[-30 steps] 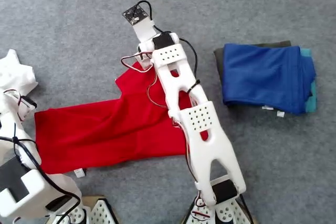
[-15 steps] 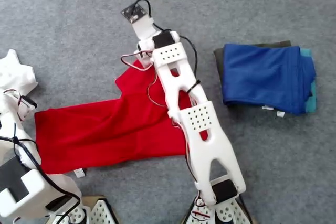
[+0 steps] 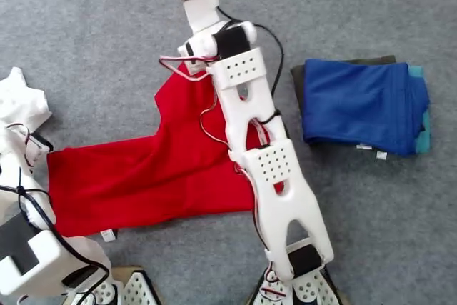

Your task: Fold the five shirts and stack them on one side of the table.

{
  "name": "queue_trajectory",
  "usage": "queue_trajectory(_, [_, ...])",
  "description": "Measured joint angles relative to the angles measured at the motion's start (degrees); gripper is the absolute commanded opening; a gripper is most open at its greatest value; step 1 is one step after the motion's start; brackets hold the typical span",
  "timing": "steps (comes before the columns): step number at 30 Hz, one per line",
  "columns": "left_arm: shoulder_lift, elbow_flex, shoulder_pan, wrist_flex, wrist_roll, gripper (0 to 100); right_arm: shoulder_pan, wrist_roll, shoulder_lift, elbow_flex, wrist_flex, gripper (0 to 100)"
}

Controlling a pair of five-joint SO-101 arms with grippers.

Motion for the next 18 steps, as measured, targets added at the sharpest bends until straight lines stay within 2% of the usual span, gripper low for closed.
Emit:
queue_trajectory(5, [0.00, -8.79, 0.88, 9.58, 0.00, 24, 0.09, 0.00, -7.12, 0.18, 2.20, 1.3])
queue_trajectory(10, [1.67, -19.43, 8.44, 21.98, 0.00, 24, 1.85, 0.00, -9.49, 6.24, 2.29, 1.3])
queue_trajectory(14, [5.71, -23.03, 14.07, 24.62, 3.87, 24, 3.60, 0.00, -9.49, 10.99, 2.37, 1.3])
queue_trajectory(18, [12.84, -26.29, 14.59, 24.62, 8.26, 24, 4.48, 0.00, -9.32, 11.87, 2.37, 1.3])
